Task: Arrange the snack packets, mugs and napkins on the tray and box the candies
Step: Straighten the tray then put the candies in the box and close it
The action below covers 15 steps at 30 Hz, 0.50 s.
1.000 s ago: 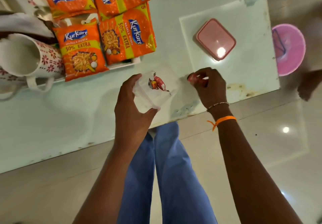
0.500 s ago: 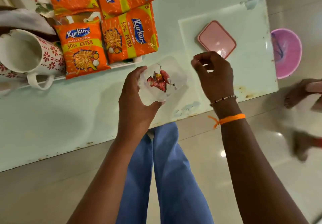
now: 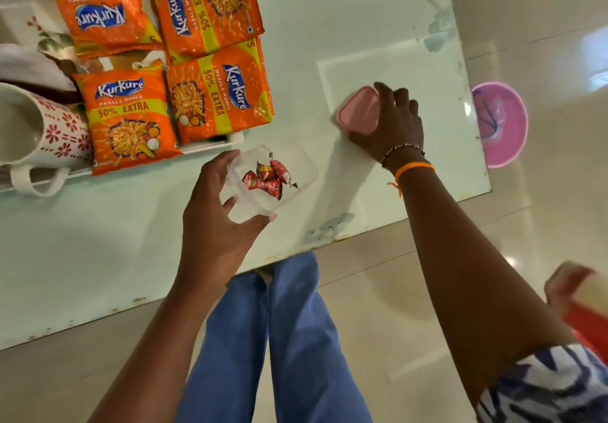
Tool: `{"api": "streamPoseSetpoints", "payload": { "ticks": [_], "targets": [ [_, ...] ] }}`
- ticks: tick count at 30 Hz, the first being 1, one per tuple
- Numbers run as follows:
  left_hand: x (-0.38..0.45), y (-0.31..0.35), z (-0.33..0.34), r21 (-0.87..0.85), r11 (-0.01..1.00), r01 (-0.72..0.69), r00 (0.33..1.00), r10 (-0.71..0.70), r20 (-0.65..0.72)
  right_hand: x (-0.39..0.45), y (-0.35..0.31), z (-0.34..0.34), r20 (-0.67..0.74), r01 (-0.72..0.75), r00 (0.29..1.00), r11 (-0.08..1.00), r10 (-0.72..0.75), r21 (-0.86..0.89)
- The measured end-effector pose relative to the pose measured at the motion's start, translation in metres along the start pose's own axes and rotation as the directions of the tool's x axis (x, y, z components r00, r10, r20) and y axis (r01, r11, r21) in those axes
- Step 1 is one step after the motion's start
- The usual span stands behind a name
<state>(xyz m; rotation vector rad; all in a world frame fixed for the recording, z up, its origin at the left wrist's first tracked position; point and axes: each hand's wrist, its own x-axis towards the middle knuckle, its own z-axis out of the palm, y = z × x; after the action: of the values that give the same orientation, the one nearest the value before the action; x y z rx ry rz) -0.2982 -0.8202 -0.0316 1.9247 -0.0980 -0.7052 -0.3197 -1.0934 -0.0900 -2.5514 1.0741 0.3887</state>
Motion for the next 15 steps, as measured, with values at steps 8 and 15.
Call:
{"api": "streamPoseSetpoints", "payload": {
  "ticks": [8, 15],
  "targets": [
    [-0.003, -0.007, -0.017, -0.138, 0.988, 0.064, 0.998, -0.066, -0.010, -0.068, -0.010, -0.021, 0.076, -0.100, 0.994, 0.385, 0.078, 0.918],
    [-0.013, -0.005, -0.042, -0.262, 0.958, 0.117, 0.990, -0.090, 0.113, -0.105, -0.028, -0.014, 0.273, -0.345, 0.920, -0.246, -0.282, 0.906]
  ]
}}
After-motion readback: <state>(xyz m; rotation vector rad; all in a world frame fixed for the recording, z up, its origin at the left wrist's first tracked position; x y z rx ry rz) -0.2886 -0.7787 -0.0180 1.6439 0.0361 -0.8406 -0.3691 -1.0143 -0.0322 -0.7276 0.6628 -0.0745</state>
